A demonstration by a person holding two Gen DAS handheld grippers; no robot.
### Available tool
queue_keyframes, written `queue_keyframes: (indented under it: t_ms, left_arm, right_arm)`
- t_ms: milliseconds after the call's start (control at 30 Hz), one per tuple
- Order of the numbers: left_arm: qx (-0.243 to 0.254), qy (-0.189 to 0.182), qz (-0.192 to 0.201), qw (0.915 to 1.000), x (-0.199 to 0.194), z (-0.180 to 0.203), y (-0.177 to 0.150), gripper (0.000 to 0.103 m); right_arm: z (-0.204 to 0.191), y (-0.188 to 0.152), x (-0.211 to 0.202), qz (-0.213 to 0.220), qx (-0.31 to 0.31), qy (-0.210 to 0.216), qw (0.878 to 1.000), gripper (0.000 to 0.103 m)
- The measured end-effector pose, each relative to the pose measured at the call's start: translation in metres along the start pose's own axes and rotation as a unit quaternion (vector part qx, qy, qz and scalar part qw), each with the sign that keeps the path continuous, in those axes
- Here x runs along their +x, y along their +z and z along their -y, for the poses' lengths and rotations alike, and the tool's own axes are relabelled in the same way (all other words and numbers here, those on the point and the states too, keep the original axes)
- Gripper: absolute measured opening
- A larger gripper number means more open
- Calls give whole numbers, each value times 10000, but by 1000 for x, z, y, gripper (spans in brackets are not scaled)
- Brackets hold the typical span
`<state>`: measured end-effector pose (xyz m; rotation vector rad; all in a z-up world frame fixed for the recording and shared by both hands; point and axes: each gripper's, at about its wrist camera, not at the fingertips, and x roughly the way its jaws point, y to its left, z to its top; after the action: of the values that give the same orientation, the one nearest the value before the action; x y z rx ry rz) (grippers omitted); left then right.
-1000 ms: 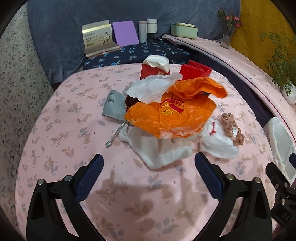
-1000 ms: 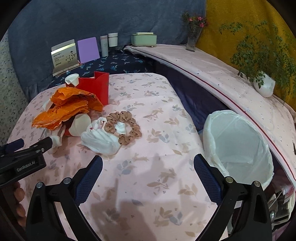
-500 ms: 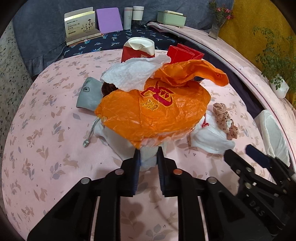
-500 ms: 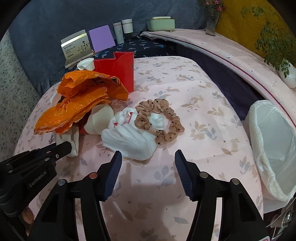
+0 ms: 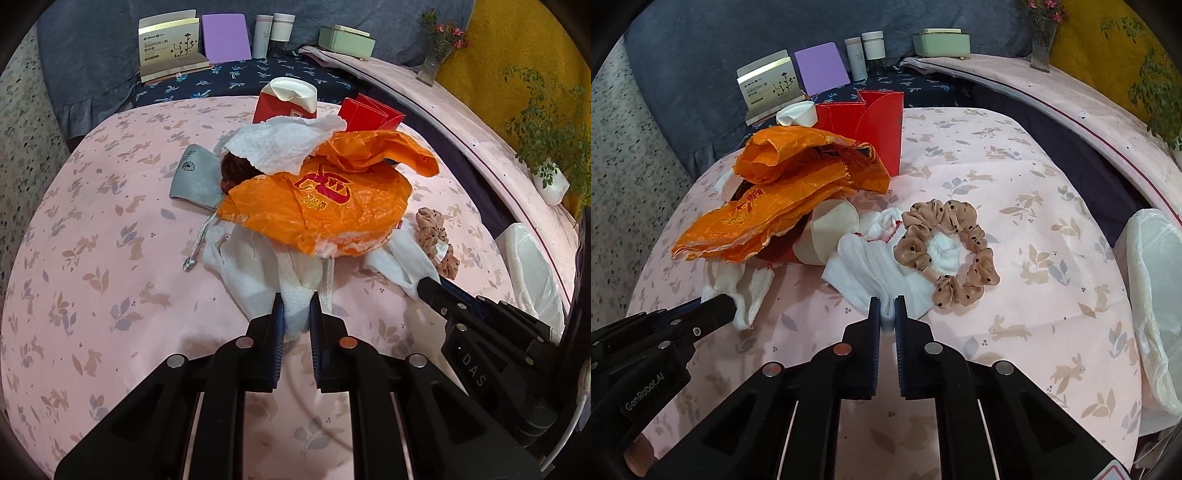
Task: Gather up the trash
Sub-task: 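Grasp a white glove with the left tool while the right tool grasps another white glove, then carry both white gloves over the white-lined bin with both tools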
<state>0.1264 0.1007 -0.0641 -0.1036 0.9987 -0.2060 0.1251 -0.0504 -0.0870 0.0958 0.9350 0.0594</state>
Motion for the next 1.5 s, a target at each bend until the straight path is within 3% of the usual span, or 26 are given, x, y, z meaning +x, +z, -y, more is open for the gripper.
queue_keyframes:
  t_ms: [300,733,1033,1500]
  left_arm:
    - [117,-79,143,9998,-31,20,-12,12]
    - [591,-422,498,9961,-78,84,-20,12]
    - [991,-624,584,9914,-86,132,-22,12]
    - [1720,-1113,496,9775,-64,229,-14,12]
  right_arm:
    - [4,-9,-55,345,41,208,9992,7]
    - [42,-11,-142,1066,375,255,9933,7]
    - [81,-14,-174,1448,701,-13,9870,7]
    - [181,-26,-194,1720,1423,-740,9719,7]
